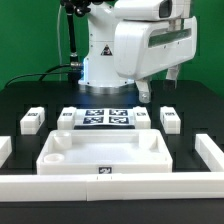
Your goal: Assemble desk
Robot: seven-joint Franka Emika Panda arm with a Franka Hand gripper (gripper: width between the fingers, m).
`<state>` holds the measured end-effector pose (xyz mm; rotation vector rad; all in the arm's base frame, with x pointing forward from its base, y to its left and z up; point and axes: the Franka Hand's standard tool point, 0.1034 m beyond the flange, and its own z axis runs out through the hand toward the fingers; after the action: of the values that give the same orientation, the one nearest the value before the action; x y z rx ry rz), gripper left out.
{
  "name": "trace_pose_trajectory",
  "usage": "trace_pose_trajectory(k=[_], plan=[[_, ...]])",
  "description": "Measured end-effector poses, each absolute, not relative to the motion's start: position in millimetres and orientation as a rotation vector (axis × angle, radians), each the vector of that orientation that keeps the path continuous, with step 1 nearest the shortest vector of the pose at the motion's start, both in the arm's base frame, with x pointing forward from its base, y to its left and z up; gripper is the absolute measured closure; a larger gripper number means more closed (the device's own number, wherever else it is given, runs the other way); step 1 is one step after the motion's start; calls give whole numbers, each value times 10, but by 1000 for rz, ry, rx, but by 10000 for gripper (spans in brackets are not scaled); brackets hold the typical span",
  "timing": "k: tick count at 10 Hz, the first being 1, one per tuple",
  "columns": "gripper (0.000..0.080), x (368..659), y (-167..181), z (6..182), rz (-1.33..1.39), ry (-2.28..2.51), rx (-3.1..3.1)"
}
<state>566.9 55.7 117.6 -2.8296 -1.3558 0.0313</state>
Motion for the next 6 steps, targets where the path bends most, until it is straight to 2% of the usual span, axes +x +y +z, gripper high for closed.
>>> trace_pose_trajectory(k=[6], plan=[[150, 5669, 556, 1175, 31, -1359, -2828]])
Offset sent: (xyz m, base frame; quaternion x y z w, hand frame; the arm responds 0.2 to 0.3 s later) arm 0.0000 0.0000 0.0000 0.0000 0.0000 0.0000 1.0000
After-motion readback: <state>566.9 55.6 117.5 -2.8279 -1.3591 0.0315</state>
